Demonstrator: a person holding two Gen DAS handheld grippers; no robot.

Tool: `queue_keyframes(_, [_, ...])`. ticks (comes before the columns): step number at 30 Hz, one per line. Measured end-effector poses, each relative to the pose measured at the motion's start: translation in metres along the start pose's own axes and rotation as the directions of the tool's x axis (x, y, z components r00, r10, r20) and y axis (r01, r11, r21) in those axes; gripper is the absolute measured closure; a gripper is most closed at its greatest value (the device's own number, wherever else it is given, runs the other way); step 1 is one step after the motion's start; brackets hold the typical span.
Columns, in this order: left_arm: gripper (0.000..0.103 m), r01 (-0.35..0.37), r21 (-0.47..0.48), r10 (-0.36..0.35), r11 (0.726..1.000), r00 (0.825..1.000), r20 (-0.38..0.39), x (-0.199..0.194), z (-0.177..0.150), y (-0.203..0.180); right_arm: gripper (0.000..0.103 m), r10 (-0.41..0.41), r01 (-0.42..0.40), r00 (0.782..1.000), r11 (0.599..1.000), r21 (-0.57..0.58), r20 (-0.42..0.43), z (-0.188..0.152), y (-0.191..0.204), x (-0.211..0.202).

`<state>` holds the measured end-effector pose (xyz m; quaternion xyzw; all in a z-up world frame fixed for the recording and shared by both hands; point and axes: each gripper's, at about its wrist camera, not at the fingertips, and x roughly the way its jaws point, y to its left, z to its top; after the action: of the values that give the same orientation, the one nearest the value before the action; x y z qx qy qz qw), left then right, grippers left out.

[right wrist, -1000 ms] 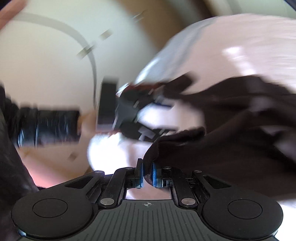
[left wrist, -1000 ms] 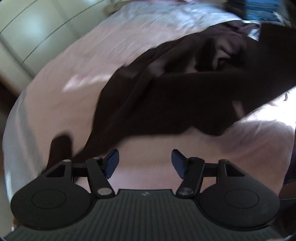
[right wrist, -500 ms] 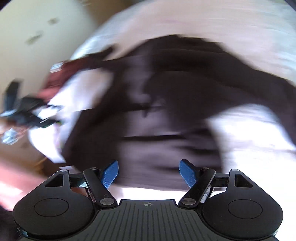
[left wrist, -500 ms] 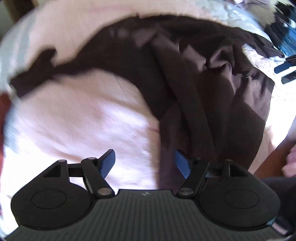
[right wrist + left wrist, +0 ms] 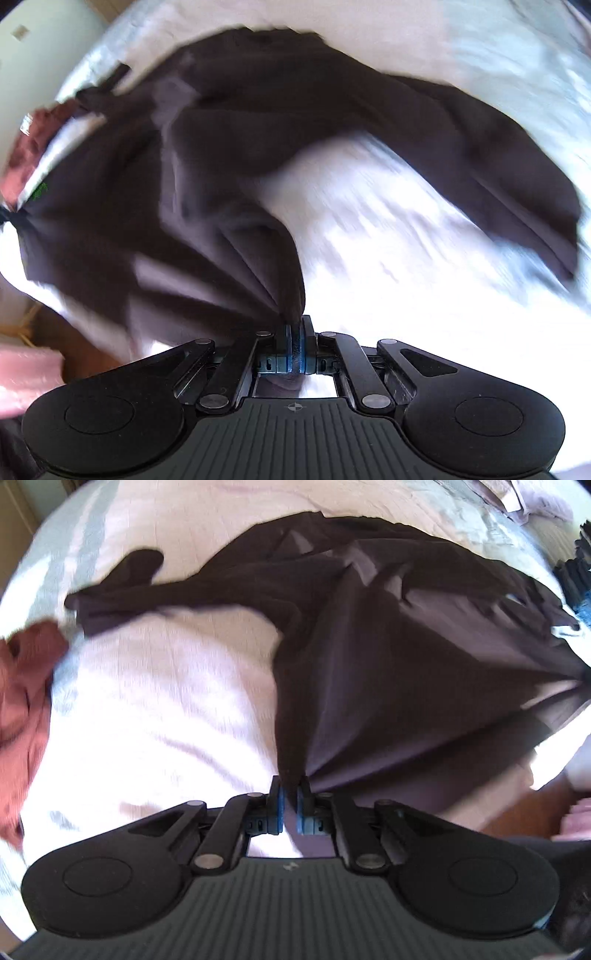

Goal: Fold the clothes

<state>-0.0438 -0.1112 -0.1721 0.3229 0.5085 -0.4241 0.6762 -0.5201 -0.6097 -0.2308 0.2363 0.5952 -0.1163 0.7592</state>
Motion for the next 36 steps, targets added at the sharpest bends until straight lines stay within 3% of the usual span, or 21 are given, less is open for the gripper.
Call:
queue_keyframes(3, [0.097,0.009,0.017,-0.007,1.0,0.995,-0.1,0.007,-0.012,-0.004,0.101,0.021,-0.006,0.993,0.991,0.133,-0.113,-0.039,-0.013,-0.004])
queue_keyframes(5, [0.094,0.0,0.023,0.004,1.0,0.984,-0.177,0.019,-0.017,-0.006,0.1,0.055,-0.023,0.989,0.975,0.223,-0.138,-0.054,-0.018,0.001])
queue_keyframes(7, [0.092,-0.014,0.029,0.019,0.999,0.986,-0.166,0.015,-0.011,0.0,0.088,0.063,-0.029,0.99,0.967,0.253,-0.125,-0.049,-0.015,-0.002])
queue_keyframes(8, [0.091,-0.018,0.031,0.022,0.999,0.991,-0.131,0.008,-0.002,0.007,0.076,0.043,-0.018,0.994,0.973,0.232,-0.103,-0.04,-0.01,-0.006])
queue_keyframes(9, [0.084,-0.021,0.033,0.024,0.999,0.995,-0.095,0.003,0.01,0.015,0.065,0.024,-0.006,0.997,0.978,0.21,-0.08,-0.03,-0.005,-0.011])
queue_keyframes(10, [0.077,-0.023,0.037,0.025,0.999,0.998,-0.06,0.0,0.024,0.024,0.06,0.015,-0.006,0.999,0.982,0.191,-0.05,-0.018,-0.001,-0.016])
queue_keyframes(12, [0.075,-0.024,0.049,0.023,0.999,1.0,0.011,-0.003,0.054,0.042,0.054,0.012,-0.019,0.999,0.987,0.162,0.043,0.016,0.006,-0.026])
queue_keyframes(17, [0.071,-0.008,0.149,-0.016,0.989,0.988,0.156,0.033,0.166,0.082,0.054,0.04,-0.056,0.975,0.996,0.066,0.216,0.119,0.028,-0.021])
queue_keyframes(21, [0.062,0.02,0.232,-0.076,0.972,0.969,0.234,0.087,0.266,0.101,0.054,0.052,-0.062,0.958,0.998,0.024,0.283,0.203,0.027,0.015])
queue_keyframes(26, [0.056,0.088,0.311,-0.172,0.947,0.952,0.255,0.163,0.355,0.097,0.054,0.115,-0.124,0.951,0.992,0.011,0.288,0.3,-0.012,0.094])
queue_keyframes(29, [0.056,0.144,0.318,-0.216,0.937,0.955,0.202,0.203,0.389,0.093,0.054,0.189,-0.199,0.949,0.98,0.012,0.251,0.344,-0.031,0.141])
queue_keyframes(32, [0.045,0.187,0.32,-0.238,0.929,0.963,0.13,0.233,0.402,0.087,0.054,0.277,-0.281,0.948,0.96,0.002,0.153,0.364,-0.045,0.174])
queue_keyframes(33, [0.046,0.183,0.328,-0.233,0.927,0.965,0.12,0.236,0.402,0.085,0.055,0.305,-0.309,0.943,0.951,0.007,0.131,0.364,-0.049,0.179])
queue_keyframes(34, [0.06,0.183,0.332,-0.232,0.925,0.966,0.113,0.235,0.401,0.082,0.068,0.328,-0.333,0.937,0.943,0.021,0.121,0.363,-0.053,0.179])
queue_keyframes(35, [0.077,0.206,0.33,-0.249,0.921,0.964,0.09,0.232,0.401,0.081,0.102,0.354,-0.36,0.929,0.932,0.04,0.106,0.361,-0.057,0.179])
queue_keyframes(36, [0.1,0.225,0.327,-0.265,0.918,0.961,0.082,0.224,0.4,0.081,0.102,0.366,-0.372,0.926,0.927,0.044,0.095,0.36,-0.058,0.173])
